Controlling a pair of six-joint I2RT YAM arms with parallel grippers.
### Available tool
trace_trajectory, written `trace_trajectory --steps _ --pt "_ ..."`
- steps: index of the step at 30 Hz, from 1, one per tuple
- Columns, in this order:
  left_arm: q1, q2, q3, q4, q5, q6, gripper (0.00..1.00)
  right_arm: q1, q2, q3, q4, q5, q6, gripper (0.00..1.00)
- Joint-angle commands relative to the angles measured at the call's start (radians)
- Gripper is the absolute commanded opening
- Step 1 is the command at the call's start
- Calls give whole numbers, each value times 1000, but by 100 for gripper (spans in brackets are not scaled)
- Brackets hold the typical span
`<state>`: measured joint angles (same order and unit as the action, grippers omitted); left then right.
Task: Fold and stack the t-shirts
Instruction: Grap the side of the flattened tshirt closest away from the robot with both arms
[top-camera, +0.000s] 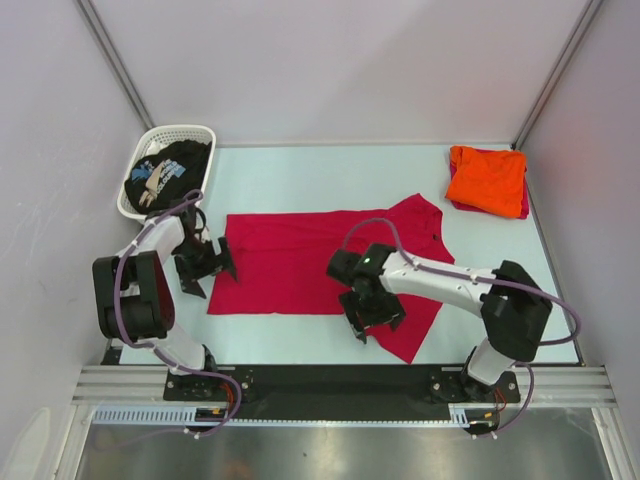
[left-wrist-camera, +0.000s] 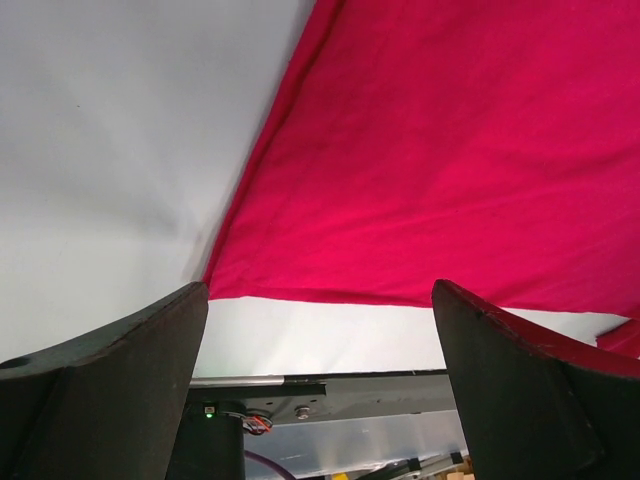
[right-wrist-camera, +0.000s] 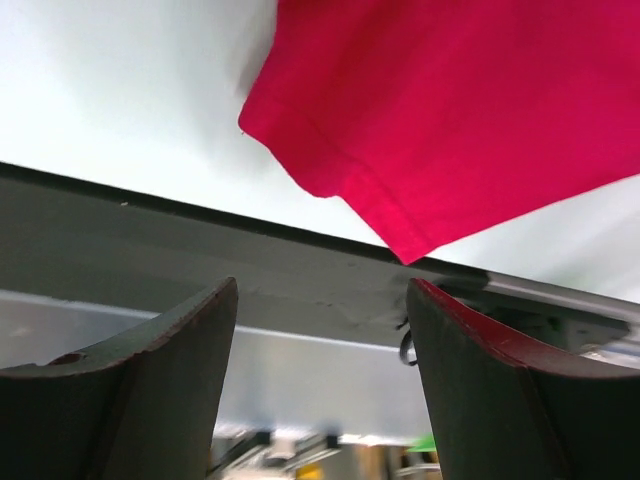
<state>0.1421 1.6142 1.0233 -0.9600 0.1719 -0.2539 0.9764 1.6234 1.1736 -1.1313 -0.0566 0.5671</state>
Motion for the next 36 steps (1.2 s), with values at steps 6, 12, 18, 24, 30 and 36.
trace_trajectory --steps 6,12,18,24,30,36 --pt "53 35 15 10 89 38 100 218 173 3 -94 325 171 72" --pt "62 56 27 14 106 27 100 251 260 -9 -120 431 215 66" --pt "76 62 32 7 109 44 100 251 308 14 -67 446 221 50" --pt "82 78 23 3 72 38 100 251 343 52 -58 452 214 24" --pt "83 119 27 -25 40 33 100 249 348 54 -58 460 195 0" --pt "88 130 23 -55 47 39 100 245 334 57 -53 457 189 0"
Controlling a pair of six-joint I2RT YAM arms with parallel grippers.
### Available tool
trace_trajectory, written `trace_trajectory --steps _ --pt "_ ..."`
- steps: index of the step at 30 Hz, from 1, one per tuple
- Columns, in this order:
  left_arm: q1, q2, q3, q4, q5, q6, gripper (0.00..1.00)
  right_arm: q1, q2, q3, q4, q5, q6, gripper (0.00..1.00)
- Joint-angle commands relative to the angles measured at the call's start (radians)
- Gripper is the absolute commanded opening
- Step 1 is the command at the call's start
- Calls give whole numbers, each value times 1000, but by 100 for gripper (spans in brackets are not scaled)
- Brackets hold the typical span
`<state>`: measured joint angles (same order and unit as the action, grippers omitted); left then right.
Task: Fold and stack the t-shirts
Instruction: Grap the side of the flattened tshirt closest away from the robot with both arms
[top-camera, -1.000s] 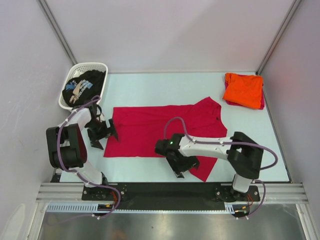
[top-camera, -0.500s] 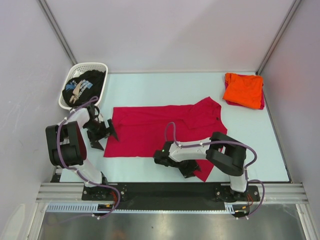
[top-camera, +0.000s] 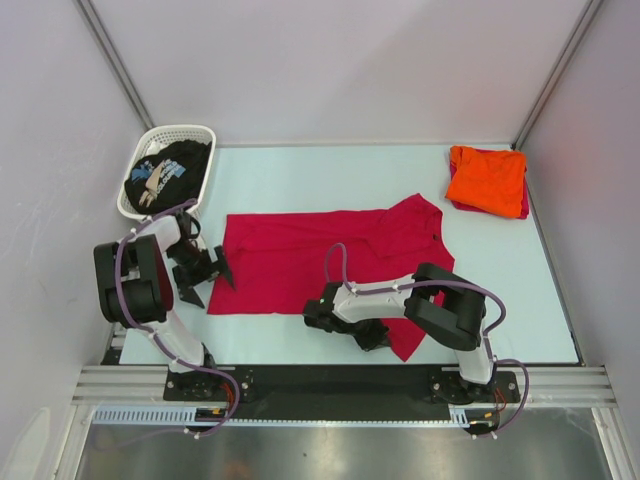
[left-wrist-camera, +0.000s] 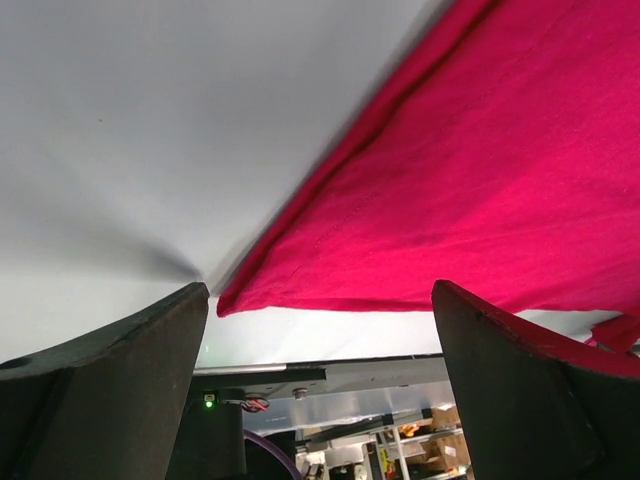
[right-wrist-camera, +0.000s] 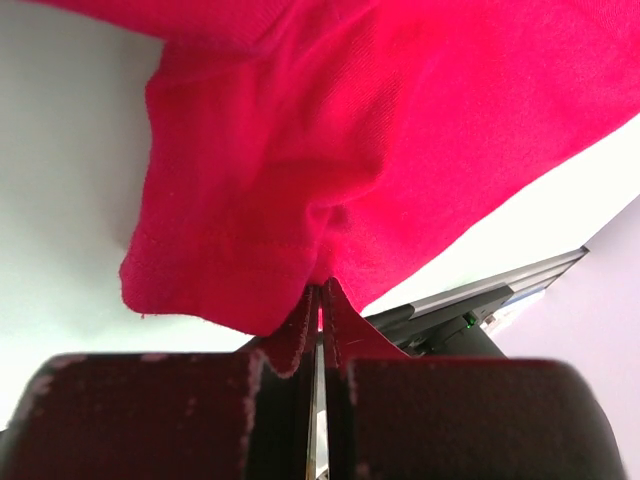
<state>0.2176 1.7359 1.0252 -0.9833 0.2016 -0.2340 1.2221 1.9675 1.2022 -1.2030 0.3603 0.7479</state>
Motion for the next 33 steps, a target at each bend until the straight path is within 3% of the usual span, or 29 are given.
trace_trajectory --steps 1,6,8,10,13,15,18,19,33 --pt "12 16 15 -35 42 21 100 -1 -12 28 20 37 5 0" --pt "12 34 -10 -37 65 16 98 -19 -24 36 28 31 -8 0" --pt "11 48 -36 -40 96 16 90 -27 -35 42 28 31 -16 0" --pt "9 54 -66 -25 105 13 88 -41 -42 45 33 31 -24 0" --pt "2 82 -83 -17 128 13 73 -56 -47 51 39 29 -39 0" --pt "-6 108 -85 -12 137 18 55 -62 -47 56 42 34 -45 0" --pt "-12 129 -88 -8 156 22 10 -69 -45 62 40 34 -58 0" --pt "-14 131 -91 -9 159 24 0 -72 -47 62 37 34 -59 0" --pt "-14 -48 -88 -58 82 -2 0 -85 -68 108 -7 40 -84 0"
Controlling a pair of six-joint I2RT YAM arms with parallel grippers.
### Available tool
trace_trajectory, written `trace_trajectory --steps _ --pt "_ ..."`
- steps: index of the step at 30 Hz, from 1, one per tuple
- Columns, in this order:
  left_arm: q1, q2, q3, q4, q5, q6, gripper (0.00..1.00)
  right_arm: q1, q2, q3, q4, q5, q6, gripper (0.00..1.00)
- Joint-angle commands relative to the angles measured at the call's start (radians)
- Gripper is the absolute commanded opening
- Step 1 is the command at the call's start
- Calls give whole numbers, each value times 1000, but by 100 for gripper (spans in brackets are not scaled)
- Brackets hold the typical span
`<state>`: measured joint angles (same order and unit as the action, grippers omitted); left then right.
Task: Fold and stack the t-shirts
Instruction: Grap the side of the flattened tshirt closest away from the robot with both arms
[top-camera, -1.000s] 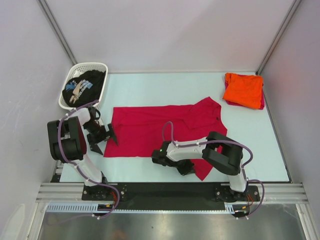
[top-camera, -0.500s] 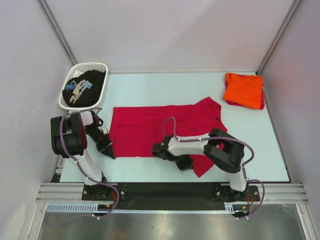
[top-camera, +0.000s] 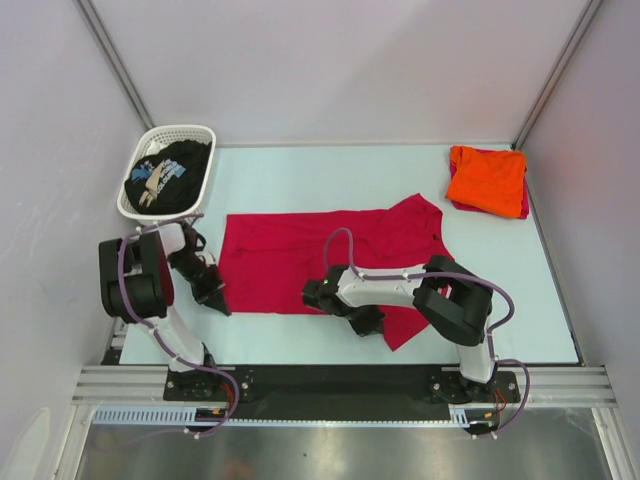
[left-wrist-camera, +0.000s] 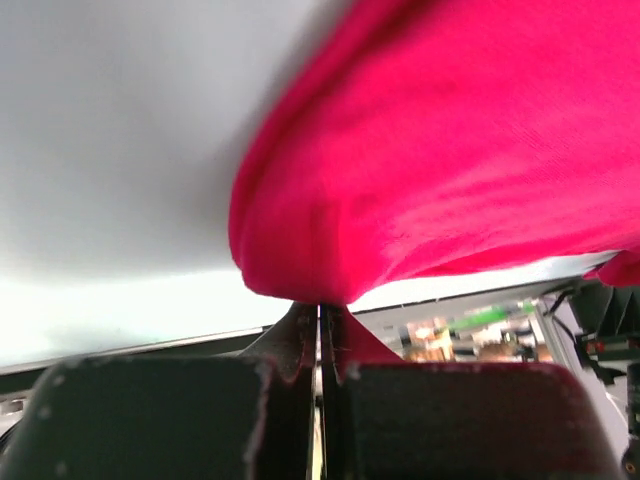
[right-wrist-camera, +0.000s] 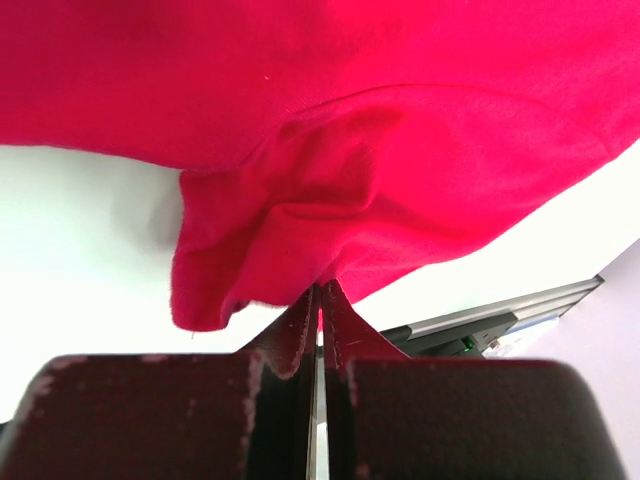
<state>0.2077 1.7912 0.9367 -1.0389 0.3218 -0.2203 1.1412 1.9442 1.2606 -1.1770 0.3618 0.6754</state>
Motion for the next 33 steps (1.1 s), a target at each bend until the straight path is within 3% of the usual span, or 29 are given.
trace_trajectory --steps 1,17,27,33 --pt "-4 -121 2 -7 -46 -24 0 -3 -47 52 -36 42 -14 0" --pt "-2 -191 54 -15 -53 -13 0 -24 -106 114 -177 144 15 0" --pt "-4 -142 250 -21 -90 -24 0 -119 -108 145 -194 244 -22 0" --pt "-4 -104 271 -15 -81 -10 0 -191 -120 145 -193 293 -62 0"
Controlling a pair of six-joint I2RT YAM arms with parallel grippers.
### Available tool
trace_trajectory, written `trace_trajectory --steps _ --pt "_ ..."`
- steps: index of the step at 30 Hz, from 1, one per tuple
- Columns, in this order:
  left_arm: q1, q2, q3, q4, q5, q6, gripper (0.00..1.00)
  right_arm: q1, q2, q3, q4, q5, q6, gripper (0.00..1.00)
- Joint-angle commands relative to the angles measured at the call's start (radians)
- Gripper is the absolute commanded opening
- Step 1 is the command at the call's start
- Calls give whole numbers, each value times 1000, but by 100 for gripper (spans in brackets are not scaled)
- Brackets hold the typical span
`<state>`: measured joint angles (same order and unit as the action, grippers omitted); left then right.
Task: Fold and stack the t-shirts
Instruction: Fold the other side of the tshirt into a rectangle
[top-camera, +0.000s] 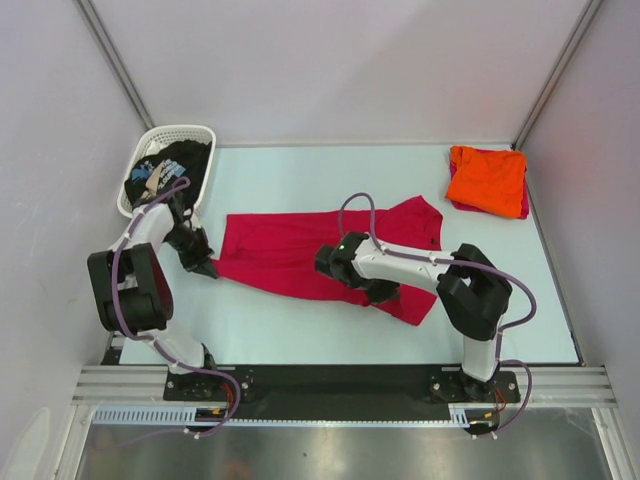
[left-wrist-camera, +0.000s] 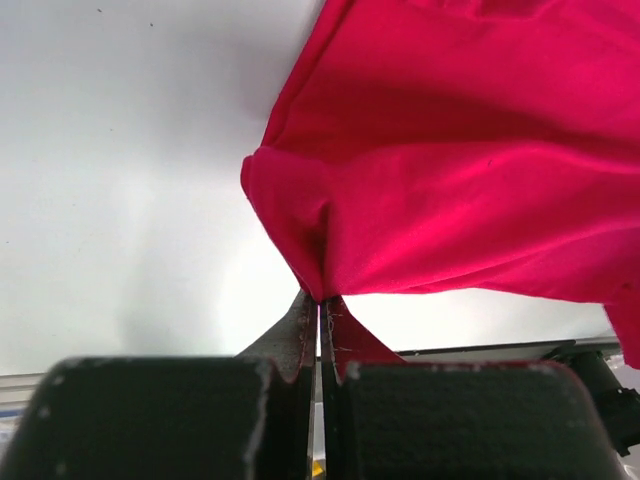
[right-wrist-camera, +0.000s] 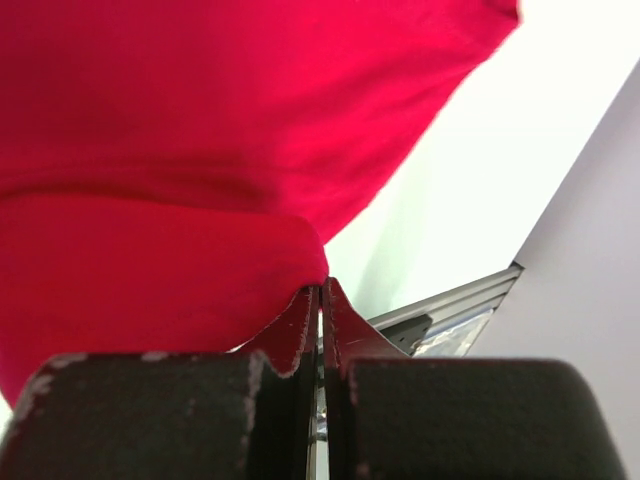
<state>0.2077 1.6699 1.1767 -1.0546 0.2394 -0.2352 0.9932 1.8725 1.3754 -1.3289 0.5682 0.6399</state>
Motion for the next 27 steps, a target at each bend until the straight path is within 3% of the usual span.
trace_trajectory --steps 1,14,27 --pt "-4 19 29 4 3 5 0 -56 -46 33 -42 110 -34 0" --pt "-5 80 73 19 32 22 0 -217 27 114 48 251 -192 0" --pt "-47 217 308 -2 -17 40 0 -347 62 180 192 295 -365 0"
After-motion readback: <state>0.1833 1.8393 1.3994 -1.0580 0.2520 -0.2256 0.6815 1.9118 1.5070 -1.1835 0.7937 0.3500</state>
